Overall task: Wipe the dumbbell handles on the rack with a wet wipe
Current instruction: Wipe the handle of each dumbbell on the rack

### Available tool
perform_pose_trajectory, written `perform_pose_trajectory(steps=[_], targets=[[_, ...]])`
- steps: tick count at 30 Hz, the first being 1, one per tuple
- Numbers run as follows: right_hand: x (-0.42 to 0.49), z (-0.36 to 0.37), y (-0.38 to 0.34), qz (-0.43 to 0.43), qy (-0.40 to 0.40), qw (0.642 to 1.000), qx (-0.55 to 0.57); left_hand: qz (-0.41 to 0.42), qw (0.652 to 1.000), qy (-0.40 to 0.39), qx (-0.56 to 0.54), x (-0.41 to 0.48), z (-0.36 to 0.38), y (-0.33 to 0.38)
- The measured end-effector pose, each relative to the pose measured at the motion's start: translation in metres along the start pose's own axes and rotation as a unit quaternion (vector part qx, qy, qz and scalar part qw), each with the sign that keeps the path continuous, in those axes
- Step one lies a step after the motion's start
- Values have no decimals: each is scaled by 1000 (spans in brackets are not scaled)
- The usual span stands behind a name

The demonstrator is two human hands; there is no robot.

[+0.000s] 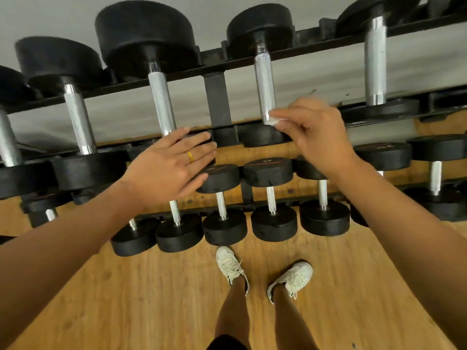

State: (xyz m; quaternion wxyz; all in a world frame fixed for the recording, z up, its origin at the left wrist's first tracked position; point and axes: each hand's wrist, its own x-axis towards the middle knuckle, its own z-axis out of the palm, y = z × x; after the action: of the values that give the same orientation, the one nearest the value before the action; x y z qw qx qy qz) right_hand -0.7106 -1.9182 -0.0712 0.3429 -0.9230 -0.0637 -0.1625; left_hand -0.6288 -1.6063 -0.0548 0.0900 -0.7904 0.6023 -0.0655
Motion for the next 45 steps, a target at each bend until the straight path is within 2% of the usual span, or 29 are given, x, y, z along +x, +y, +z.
perform_pose_trajectory(steps=[2, 5, 8, 15, 18, 23, 26, 28, 30, 32, 35, 38, 41, 45], targets=[[22, -6, -3, -34, -112, 993, -14, -12, 999, 30, 2, -1, 5, 2], [42, -24, -1, -21, -247, 969, -9, -8, 999, 45, -1, 0, 6, 3], [52, -42, 7, 8, -296, 955, 5, -10, 998, 62, 6, -2, 8, 4], [92, 3, -32, -37, -405, 913, -44, -22, 996, 81, 4, -1, 8, 6], [98, -8, -27, -42, -427, 900, -70, -21, 996, 83, 11, 0, 10, 6], [96, -8, -27, -28, -418, 906, -62, -33, 996, 82, 7, -1, 10, 7], [100, 18, -42, -47, -431, 896, -99, -35, 996, 81, 9, -2, 8, 7], [94, 25, -44, -93, -432, 885, -148, -35, 996, 79, 10, -2, 8, 7], [78, 18, -41, -172, -387, 885, -194, -34, 996, 78, 9, -2, 9, 6], [56, 5, -32, -203, -310, 906, -204, -35, 996, 80, 10, -2, 10, 7], [15, -2, -27, -165, -213, 944, -189, -35, 996, 84, 6, -2, 10, 8], [-10, 23, -33, -114, -135, 969, -173, -34, 995, 91, 11, -2, 9, 8], [-6, 52, -45, -91, -129, 972, -172, -32, 996, 86, 10, -2, 7, 8], [-11, 45, -36, -91, -74, 976, -183, -34, 996, 85, 7, -3, 6, 9]])
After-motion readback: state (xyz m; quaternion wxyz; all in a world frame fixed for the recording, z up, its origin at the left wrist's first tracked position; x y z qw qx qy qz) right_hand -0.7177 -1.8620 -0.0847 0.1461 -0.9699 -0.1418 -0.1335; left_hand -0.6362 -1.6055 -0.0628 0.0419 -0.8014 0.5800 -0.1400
